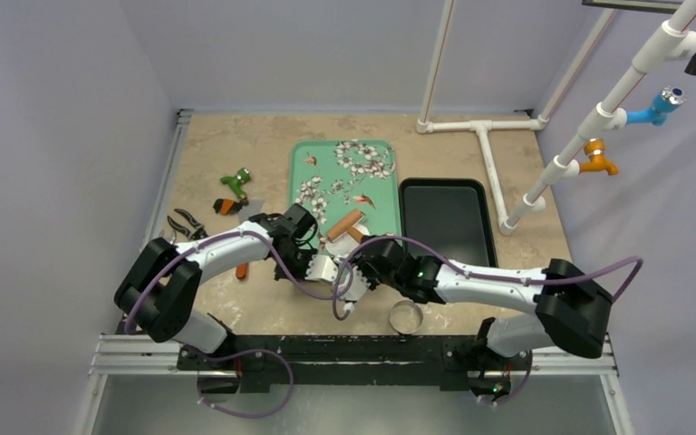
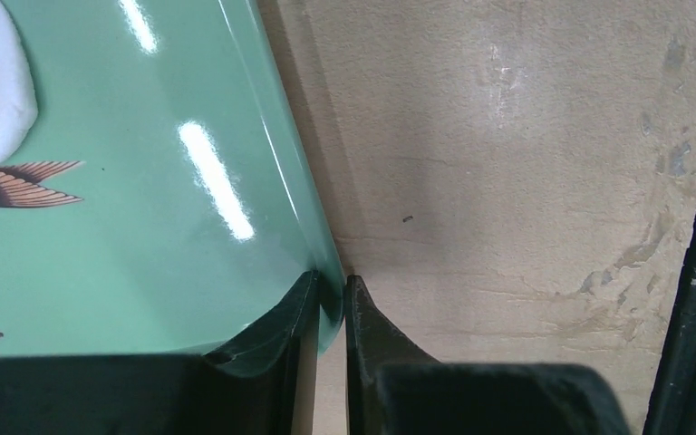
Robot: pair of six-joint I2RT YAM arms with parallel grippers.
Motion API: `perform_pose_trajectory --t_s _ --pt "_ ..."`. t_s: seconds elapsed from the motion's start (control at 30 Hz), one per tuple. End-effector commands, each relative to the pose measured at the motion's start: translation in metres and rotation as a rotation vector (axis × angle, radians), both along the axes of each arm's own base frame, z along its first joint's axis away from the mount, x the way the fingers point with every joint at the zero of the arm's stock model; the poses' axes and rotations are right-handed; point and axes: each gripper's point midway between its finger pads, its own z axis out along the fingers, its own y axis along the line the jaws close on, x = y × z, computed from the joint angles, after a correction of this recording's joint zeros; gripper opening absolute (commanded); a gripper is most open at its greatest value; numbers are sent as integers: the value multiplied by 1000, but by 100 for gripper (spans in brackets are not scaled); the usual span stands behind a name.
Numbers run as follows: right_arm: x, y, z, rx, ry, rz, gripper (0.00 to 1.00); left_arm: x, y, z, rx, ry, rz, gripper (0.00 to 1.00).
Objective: Roll out the dumpling wrappers from the dough
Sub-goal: Flatten out the dough on the work surface.
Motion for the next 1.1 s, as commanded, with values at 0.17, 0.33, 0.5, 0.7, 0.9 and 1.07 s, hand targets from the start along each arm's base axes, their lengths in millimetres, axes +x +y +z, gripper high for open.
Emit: perform_pose_trajectory --t_s 0.17,0.33,0.5,0.7,0.9,1.07 --pt "-19 -32 -5 -83 31 -21 0 3 7 -10 48 -5 15 0" --pt "-46 -45 -13 -72 96 -9 0 8 2 -8 43 2 43 0" --pt "-28 -15 -16 -18 65 7 0 5 3 -8 41 12 60 0" --pt "-8 -5 -23 -104 48 -8 0 7 11 -8 45 -14 100 0" --pt "-37 -38 -7 -98 38 -21 0 12 14 -4 17 -13 137 0" --pt "-48 -35 -10 28 86 -40 0 10 14 -6 11 2 153 0"
